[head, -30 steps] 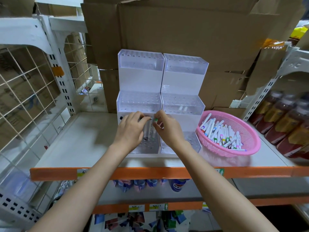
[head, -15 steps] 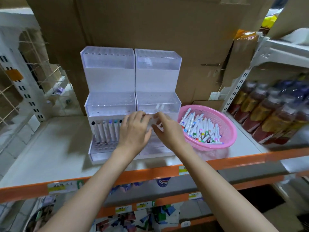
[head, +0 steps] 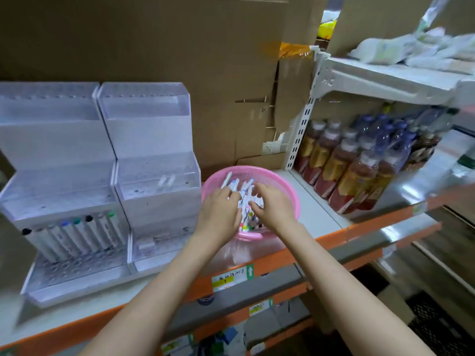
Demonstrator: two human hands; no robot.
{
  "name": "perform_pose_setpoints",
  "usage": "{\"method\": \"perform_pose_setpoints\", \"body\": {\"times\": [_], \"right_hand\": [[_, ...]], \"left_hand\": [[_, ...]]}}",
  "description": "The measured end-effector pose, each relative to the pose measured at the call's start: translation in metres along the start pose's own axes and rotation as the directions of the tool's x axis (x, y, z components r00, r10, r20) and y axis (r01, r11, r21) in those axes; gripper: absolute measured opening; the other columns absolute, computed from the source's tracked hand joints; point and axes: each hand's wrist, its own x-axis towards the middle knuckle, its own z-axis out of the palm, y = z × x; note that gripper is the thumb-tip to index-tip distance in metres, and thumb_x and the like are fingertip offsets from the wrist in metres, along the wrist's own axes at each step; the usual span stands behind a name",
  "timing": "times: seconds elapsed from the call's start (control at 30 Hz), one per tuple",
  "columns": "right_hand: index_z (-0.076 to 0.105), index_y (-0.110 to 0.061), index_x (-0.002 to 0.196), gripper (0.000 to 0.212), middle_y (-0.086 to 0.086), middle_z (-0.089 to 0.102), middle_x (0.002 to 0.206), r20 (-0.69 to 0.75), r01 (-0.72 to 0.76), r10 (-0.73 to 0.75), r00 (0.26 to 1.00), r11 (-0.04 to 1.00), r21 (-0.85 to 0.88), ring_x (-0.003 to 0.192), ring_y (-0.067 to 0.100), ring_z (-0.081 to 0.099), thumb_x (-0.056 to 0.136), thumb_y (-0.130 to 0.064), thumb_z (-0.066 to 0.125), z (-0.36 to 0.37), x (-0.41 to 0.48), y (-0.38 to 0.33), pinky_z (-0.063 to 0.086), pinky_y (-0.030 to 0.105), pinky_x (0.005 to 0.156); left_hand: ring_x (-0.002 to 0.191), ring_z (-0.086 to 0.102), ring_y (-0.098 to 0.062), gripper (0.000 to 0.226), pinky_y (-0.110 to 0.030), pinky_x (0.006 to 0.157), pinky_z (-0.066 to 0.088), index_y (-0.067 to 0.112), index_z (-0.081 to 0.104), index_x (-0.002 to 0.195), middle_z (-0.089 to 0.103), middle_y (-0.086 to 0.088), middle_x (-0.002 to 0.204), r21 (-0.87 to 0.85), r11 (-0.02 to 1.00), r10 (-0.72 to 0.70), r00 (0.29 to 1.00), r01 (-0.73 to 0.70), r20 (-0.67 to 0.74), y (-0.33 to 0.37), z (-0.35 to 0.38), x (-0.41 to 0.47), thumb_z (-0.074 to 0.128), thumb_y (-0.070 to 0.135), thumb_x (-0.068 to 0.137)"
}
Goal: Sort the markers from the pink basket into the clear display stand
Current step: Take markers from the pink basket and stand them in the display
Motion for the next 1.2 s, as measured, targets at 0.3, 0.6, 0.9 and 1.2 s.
{"method": "perform_pose_setpoints", "body": {"times": [0.3,0.6,0.9,1.2], "right_hand": [[0.059,-0.011,0.1,0.022,0.01,0.066,0.094,0.242,-0.03,0.056,0.969,0.994,-0.108,0.089,0.03,0.059,0.087,-0.028,0.058,0.005,0.029,0.034,0.045,0.037,0.069],[0.071,-0.006,0.092,0.017,0.01,0.071,0.083,0.254,-0.145,0.143,0.957,0.989,-0.011,0.074,0.022,0.062,0.087,-0.015,0.058,0.006,0.049,0.04,0.044,0.031,0.062],[0.072,-0.008,0.084,0.011,0.009,0.072,0.087,0.288,-0.233,0.192,0.938,0.966,0.115,0.069,0.016,0.055,0.078,-0.011,0.063,0.003,0.048,0.038,0.042,0.027,0.057],[0.059,0.004,0.112,0.032,0.017,0.064,0.098,0.412,-0.303,0.224,0.883,0.943,0.136,0.081,0.025,0.057,0.082,-0.007,0.064,-0.009,0.05,0.028,0.045,0.028,0.058]], "left_hand": [[0.111,0.044,-0.03,0.032,-0.037,0.088,0.039,0.008,0.05,0.121,0.048,-0.014,0.123,0.02,0.967,-0.253,0.952,0.253,0.17,-0.002,0.039,0.043,0.052,0.016,0.09],[0.075,0.055,-0.02,0.017,-0.031,0.058,0.038,0.012,0.06,0.082,0.061,-0.005,0.085,0.031,0.952,-0.307,0.948,0.305,0.086,-0.006,0.043,0.061,0.065,0.028,0.084],[0.055,0.045,-0.019,0.036,-0.027,0.044,0.019,0.017,0.038,0.053,0.039,0.002,0.053,-0.015,0.964,-0.26,0.955,0.265,0.14,-0.001,0.04,0.058,0.057,0.016,0.084],[0.07,0.063,-0.018,0.018,-0.039,0.067,0.052,0.005,0.068,0.099,0.071,-0.009,0.082,-0.213,0.919,-0.309,0.941,0.332,0.138,-0.004,0.03,0.055,0.06,0.013,0.086]]}}
